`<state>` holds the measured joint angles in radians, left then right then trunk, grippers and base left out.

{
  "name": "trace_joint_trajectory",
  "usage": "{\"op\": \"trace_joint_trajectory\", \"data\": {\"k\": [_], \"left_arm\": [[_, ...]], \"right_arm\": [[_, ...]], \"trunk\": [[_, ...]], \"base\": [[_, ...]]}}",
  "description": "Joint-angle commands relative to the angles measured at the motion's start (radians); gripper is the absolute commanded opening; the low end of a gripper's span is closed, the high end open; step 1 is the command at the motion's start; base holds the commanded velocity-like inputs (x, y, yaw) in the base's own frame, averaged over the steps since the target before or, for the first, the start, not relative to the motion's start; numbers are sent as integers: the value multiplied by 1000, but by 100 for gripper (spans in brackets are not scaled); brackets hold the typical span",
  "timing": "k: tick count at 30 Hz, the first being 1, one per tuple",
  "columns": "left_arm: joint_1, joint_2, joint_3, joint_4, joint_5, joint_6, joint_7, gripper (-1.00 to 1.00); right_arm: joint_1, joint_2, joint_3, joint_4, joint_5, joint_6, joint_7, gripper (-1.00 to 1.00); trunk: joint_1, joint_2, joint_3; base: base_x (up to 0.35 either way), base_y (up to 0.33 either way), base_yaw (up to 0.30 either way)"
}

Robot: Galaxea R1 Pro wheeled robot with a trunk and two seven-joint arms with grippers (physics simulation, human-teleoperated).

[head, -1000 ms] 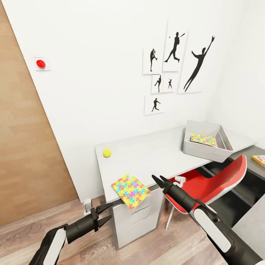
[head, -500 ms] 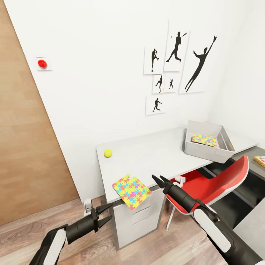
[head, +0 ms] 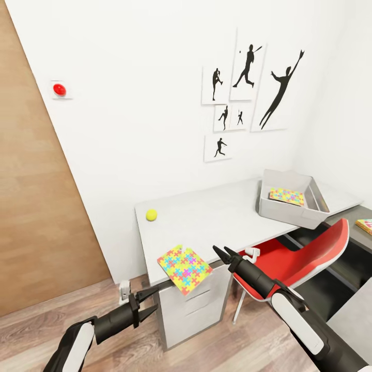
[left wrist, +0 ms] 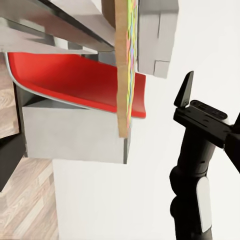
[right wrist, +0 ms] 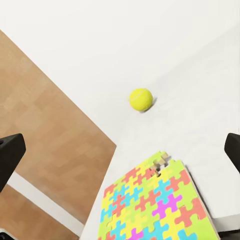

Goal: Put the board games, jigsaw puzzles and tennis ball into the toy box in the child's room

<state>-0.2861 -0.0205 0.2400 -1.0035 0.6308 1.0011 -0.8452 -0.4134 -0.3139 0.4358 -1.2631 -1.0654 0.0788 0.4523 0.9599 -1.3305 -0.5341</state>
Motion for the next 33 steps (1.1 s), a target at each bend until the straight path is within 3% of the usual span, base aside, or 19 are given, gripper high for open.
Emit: {"op": "trace_joint_trajectory", "data": {"k": [1, 9, 33], "left_arm": [[-1, -1, 3, 0, -5, 4, -2, 100], [-1, -3, 4, 0, -2, 4, 30, 100], [-1, -2, 4, 0, -2, 1, 34, 100]], "right_arm": [[-1, -1, 1, 0, -10, 6, 2, 100], [-1, -1, 4, -1, -7, 6, -3, 100], [0, -1, 8, -4, -6, 5, -1, 100]], "trunk": [[0, -1, -1], [0, -1, -1], [0, -1, -1]], "base": [[0, -76, 0], [0, -101, 0], [34, -44, 29]]}}
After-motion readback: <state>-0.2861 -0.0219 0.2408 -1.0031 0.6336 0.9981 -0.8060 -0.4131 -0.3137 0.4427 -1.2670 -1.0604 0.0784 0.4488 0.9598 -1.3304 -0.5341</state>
